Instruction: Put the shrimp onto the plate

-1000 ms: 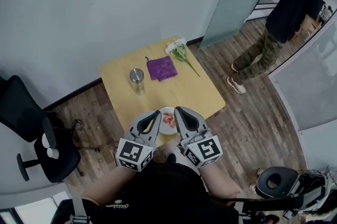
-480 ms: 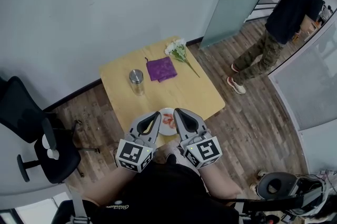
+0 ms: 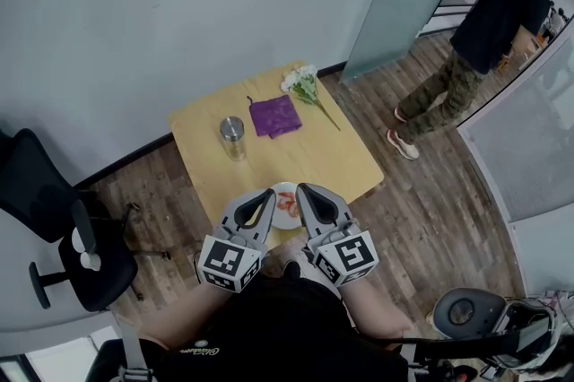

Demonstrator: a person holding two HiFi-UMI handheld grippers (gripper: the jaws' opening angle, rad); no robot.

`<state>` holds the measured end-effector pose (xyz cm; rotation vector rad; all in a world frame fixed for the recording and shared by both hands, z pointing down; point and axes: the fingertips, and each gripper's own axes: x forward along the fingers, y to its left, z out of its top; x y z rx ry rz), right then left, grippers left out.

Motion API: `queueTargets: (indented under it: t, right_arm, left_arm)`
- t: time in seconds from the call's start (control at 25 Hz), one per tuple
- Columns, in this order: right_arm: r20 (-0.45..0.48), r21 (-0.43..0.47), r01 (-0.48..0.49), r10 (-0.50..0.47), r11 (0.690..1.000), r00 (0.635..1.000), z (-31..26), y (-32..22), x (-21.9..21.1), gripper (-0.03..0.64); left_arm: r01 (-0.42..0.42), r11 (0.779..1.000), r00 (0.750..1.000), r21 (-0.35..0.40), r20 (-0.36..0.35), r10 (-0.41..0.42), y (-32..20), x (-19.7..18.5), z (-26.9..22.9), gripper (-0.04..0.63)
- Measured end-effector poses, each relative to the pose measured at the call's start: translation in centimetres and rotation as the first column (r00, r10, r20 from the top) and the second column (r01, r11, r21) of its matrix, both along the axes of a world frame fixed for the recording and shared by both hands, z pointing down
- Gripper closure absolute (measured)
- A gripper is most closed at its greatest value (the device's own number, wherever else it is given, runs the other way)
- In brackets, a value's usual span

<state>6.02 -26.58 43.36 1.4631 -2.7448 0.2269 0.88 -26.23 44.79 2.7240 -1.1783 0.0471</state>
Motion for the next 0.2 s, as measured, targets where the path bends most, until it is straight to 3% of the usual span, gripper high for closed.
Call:
queueTargets:
  t: [0.2]
  right_arm:
    - [-0.002,0.0,0.005,-0.005,1.0,1.0,-0.12,0.22,-0.21,0.615]
  left_arm:
    - [0.002,1.0,1.0,0.0,0.001,-0.002,0.08,-0.12,-0.09,0.595]
